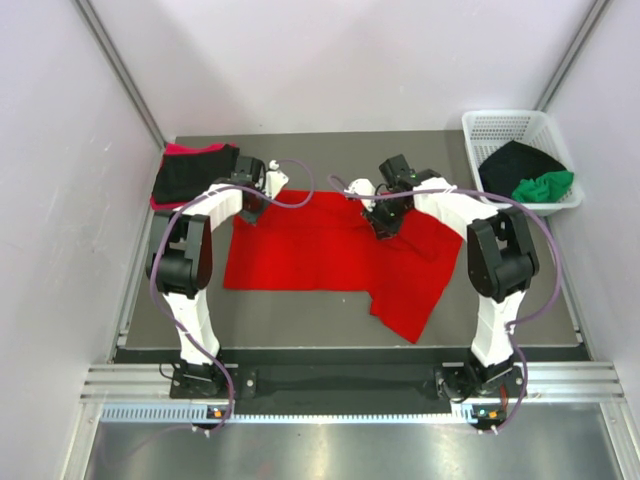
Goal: Fold and stack the t-shirts
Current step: Fold the tshirt
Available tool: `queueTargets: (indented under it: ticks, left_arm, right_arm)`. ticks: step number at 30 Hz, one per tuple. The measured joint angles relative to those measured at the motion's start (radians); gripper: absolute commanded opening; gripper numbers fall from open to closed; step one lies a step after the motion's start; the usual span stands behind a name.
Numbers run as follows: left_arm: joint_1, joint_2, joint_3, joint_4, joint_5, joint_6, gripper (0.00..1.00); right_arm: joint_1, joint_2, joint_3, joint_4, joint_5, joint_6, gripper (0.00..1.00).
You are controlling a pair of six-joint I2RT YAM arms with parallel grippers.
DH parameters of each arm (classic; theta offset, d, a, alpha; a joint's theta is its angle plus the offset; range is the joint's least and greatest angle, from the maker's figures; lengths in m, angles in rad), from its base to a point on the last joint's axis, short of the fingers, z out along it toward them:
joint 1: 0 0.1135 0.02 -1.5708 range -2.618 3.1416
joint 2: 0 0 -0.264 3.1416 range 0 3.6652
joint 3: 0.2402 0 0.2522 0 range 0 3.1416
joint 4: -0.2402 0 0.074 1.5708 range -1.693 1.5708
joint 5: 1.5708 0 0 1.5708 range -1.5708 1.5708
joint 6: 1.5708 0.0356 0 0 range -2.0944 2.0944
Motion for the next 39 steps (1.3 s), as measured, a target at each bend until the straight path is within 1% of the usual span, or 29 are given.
queueTargets:
  ticks: [8, 9, 10, 11, 12, 14, 15, 16, 17, 20, 25, 29, 32, 35, 39]
  left_arm:
    - [0.006, 0.0, 0.0, 0.003, 0.0, 0.0, 0.19]
    - [0.007, 0.0, 0.0, 0.004, 0.0, -0.001, 0.18]
    - [0.007, 0.0, 0.0, 0.004, 0.0, -0.002, 0.19]
    - [0.007, 0.0, 0.0, 0.004, 0.0, -0.003, 0.19]
    - [0.008, 0.0, 0.0, 0.004, 0.001, -0.003, 0.19]
    - [0.009, 0.0, 0.0, 0.005, 0.001, -0.004, 0.19]
    - [0.009, 0.0, 0.001, 0.005, 0.002, -0.004, 0.19]
    - [0.009, 0.0, 0.003, 0.005, 0.003, -0.004, 0.18]
    - [0.009, 0.0, 0.005, 0.004, 0.004, -0.004, 0.19]
    - [0.009, 0.001, 0.017, 0.003, 0.005, -0.004, 0.2]
    - [0.009, 0.033, 0.078, 0.005, 0.005, -0.004, 0.21]
    - [0.009, 0.096, 0.147, 0.006, 0.003, -0.003, 0.22]
    - [0.009, 0.133, 0.179, 0.006, -0.002, 0.001, 0.22]
    - [0.009, 0.163, 0.202, 0.005, -0.016, 0.008, 0.22]
    - [0.009, 0.195, 0.244, 0.008, -0.039, 0.017, 0.22]
  right_arm:
    - [0.021, 0.0, 0.001, -0.011, 0.001, 0.024, 0.06]
    - [0.021, 0.0, 0.001, -0.013, 0.002, 0.025, 0.08]
    - [0.021, 0.0, 0.002, -0.018, 0.004, 0.027, 0.15]
    - [0.021, 0.0, 0.002, -0.019, 0.005, 0.027, 0.15]
    - [0.021, 0.0, 0.002, -0.023, 0.007, 0.029, 0.23]
    - [0.021, 0.0, 0.003, -0.027, 0.012, 0.035, 0.29]
    - [0.02, 0.0, 0.008, -0.034, 0.013, 0.041, 0.34]
    - [0.012, -0.001, 0.013, -0.035, 0.013, 0.052, 0.37]
    - [0.004, -0.005, 0.019, -0.036, 0.005, 0.067, 0.38]
    - [-0.054, -0.022, 0.045, -0.035, -0.023, 0.122, 0.39]
    - [-0.247, -0.029, 0.101, 0.003, -0.037, 0.182, 0.39]
    - [-0.376, 0.05, 0.208, 0.008, -0.032, 0.196, 0.38]
    - [-0.413, 0.137, 0.293, 0.019, -0.03, 0.198, 0.37]
    - [-0.422, 0.213, 0.36, 0.023, -0.03, 0.198, 0.37]
    - [-0.422, 0.282, 0.407, 0.022, -0.022, 0.197, 0.37]
